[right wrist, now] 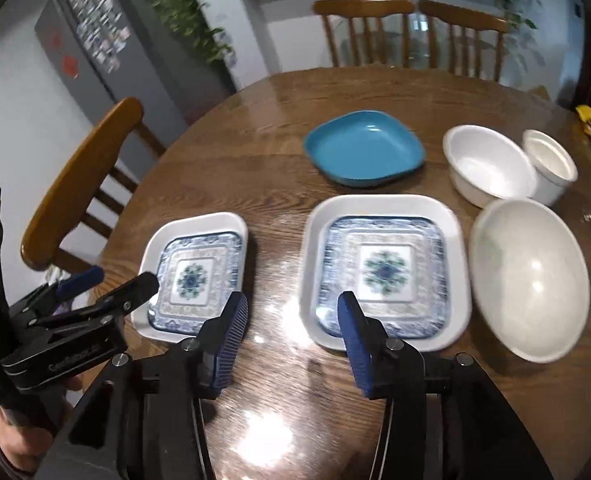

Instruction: Organize plates and bowls

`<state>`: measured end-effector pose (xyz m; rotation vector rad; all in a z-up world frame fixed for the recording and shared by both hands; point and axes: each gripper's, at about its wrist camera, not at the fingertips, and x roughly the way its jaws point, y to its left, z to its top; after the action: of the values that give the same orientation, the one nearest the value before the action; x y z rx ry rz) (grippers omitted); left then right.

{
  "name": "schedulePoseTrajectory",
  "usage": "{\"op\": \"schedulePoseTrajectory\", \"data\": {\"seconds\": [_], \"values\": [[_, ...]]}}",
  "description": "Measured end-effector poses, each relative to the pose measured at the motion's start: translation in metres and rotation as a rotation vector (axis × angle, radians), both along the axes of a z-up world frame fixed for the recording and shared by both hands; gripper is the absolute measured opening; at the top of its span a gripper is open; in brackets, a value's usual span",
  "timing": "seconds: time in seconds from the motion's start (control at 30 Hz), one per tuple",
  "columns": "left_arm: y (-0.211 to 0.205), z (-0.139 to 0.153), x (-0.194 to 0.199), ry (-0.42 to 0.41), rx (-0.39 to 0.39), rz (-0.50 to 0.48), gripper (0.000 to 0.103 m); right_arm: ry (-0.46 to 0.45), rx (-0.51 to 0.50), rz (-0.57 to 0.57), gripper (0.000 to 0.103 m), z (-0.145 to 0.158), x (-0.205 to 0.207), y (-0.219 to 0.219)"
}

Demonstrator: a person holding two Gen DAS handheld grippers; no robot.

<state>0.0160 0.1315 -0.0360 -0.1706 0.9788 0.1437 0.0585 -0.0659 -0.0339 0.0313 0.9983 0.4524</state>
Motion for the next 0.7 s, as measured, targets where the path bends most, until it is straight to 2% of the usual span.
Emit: {"op": "schedulePoseTrajectory", "data": {"seconds": [0.37,0.7], "values": [[-0.067,-0.003,0.006,0.018,-0.016,-0.138,0.089,0.027,0.034,-0.134,0.048,-0.008,-0.009,-0.066],[-0.095,-0.022,0.026,0.036,0.003,-0.147,0.089,0.093,0.035,-0.208,0.048,-0.044,-0.003,-0.094]]}}
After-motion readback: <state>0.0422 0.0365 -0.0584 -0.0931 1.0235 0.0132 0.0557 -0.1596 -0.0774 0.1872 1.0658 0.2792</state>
